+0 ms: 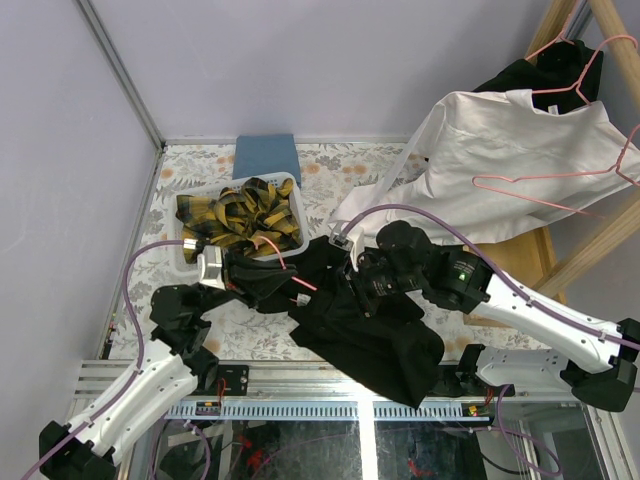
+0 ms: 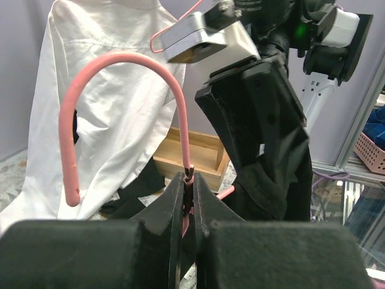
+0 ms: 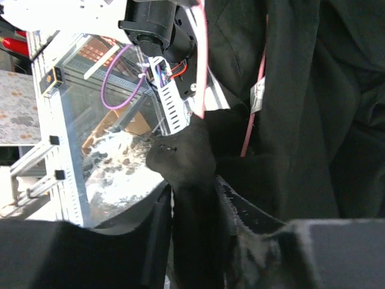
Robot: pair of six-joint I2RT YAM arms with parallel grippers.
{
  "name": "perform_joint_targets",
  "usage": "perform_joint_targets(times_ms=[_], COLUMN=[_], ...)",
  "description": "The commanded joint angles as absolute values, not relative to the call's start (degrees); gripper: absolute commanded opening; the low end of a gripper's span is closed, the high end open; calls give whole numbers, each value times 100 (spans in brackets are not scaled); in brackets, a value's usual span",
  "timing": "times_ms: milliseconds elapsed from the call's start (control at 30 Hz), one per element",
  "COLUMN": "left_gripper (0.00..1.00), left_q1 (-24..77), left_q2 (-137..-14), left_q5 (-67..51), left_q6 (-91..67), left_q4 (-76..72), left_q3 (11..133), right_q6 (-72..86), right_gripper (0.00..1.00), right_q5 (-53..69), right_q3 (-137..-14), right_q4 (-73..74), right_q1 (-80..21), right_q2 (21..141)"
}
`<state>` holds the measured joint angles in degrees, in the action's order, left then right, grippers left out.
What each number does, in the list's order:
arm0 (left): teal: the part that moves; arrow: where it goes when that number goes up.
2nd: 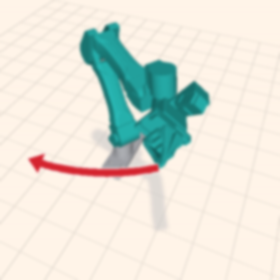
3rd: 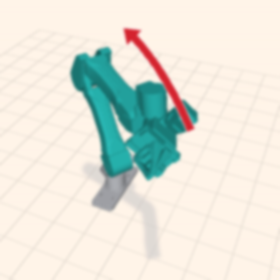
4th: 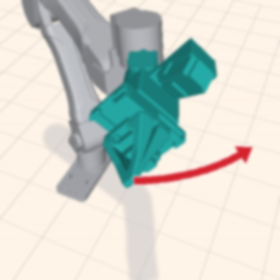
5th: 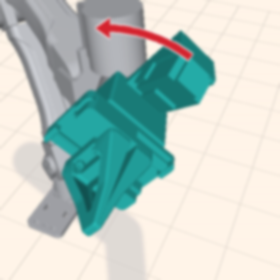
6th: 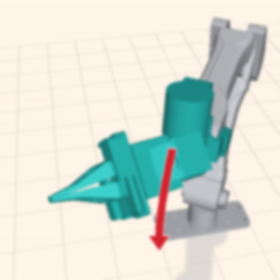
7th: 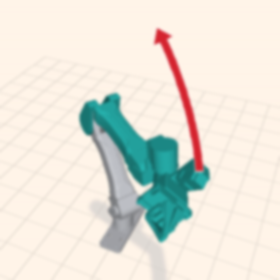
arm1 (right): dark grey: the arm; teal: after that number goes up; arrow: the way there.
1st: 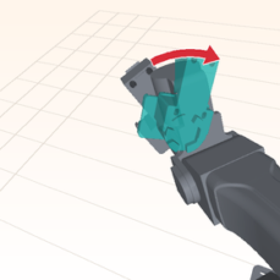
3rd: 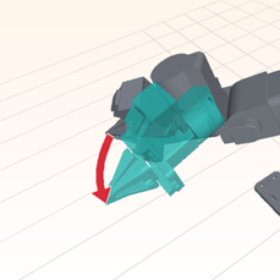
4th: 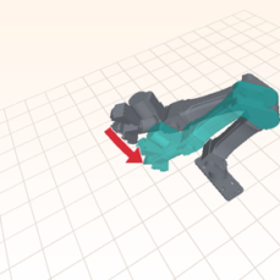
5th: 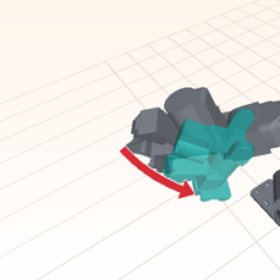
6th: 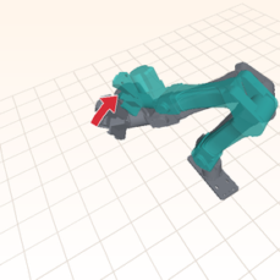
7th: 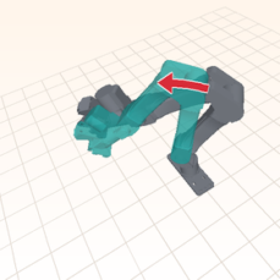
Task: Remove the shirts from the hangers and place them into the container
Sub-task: Remove the shirt from the hanger.
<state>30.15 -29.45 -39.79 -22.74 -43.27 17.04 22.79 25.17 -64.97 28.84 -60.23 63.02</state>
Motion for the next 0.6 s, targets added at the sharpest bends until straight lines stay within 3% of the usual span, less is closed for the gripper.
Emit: perform_joint_targets(times_ms=[0,67,167,333,567], left_gripper=[0,0,0,0,0], left_q1=[3019,3027,3024,3031,3097], left_q2=[-2920,-2872,-2901,-3176,-3654], left_q5=[-3427,-2982,-2521,-2264,-2079], left_q6=[-2282,-2066,-1719,-1416,-897], left_q4=[-3890,-3141,-2092,-1008,-149], left_q3=[2057,2292,2671,3295,4047], right_q6=[1862,1706,1438,956,948], right_gripper=[50,65,74,80,77], right_q5=[2238,1491,442,-110,176], right_q3=[-6772,-7002,-7163,-7426,-7707], right_q4=[2930,3330,3583,3484,3180], right_q1=[-6038,-6038,-6038,-6038,-6038], right_q2=[6137,6123,6018,5912,6352])
